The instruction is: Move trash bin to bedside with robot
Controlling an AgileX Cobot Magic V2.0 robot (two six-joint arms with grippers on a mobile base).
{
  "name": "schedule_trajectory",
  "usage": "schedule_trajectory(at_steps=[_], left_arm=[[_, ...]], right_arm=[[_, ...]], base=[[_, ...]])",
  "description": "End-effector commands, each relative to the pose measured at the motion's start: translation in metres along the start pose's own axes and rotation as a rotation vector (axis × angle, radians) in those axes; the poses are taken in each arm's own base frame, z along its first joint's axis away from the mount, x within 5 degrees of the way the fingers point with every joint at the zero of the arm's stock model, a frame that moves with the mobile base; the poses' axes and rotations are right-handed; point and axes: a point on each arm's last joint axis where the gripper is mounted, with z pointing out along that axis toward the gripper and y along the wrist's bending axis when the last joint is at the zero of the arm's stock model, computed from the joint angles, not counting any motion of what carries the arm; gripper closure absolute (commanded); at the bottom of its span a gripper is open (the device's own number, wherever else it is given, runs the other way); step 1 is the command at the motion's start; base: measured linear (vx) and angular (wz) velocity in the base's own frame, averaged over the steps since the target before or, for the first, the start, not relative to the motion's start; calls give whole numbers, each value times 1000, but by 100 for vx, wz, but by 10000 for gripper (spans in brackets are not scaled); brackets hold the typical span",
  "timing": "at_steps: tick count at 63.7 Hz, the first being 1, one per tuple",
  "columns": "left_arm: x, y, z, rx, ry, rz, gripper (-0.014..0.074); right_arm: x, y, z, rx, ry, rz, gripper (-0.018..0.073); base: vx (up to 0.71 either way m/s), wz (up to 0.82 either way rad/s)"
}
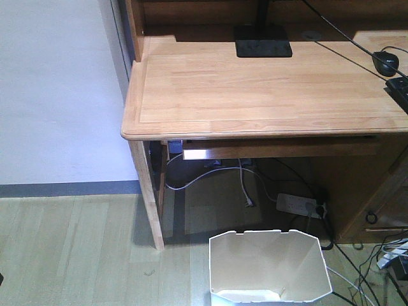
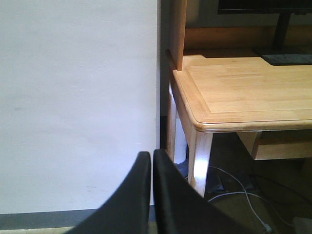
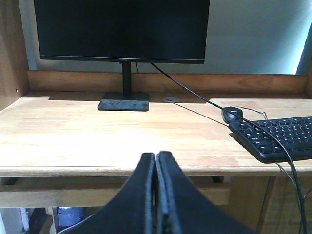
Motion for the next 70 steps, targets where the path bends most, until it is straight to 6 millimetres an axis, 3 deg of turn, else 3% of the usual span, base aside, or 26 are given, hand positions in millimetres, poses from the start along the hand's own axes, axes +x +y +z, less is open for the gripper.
schedule_trajectory(at_steps=[1, 10, 20, 29, 47, 58, 70], left_arm=[[-1, 0, 1, 5, -65, -7, 602], [-1, 0, 1, 5, -65, -7, 602], [-1, 0, 1, 5, -65, -7, 602], [-1, 0, 1, 5, -65, -7, 602], [-1, 0, 1, 5, -65, -7, 602], [-1, 0, 1, 5, -65, -7, 602], [-1, 0, 1, 5, -65, -7, 602]], right_arm=[[-5, 0, -1, 7, -85, -1, 568], [-12, -1, -2, -1, -144, 153, 568], [-32, -2, -6, 8, -217, 90, 568], [-56, -4, -4, 5, -168, 39, 568], [-105, -7, 27, -13, 3, 55, 568], [-107, -7, 46, -15, 71, 51, 568], [-104, -7, 52, -15, 96, 54, 567]], base=[[0, 0], [0, 0], [0, 0], [0, 0], [0, 0], [0, 0], [0, 0]])
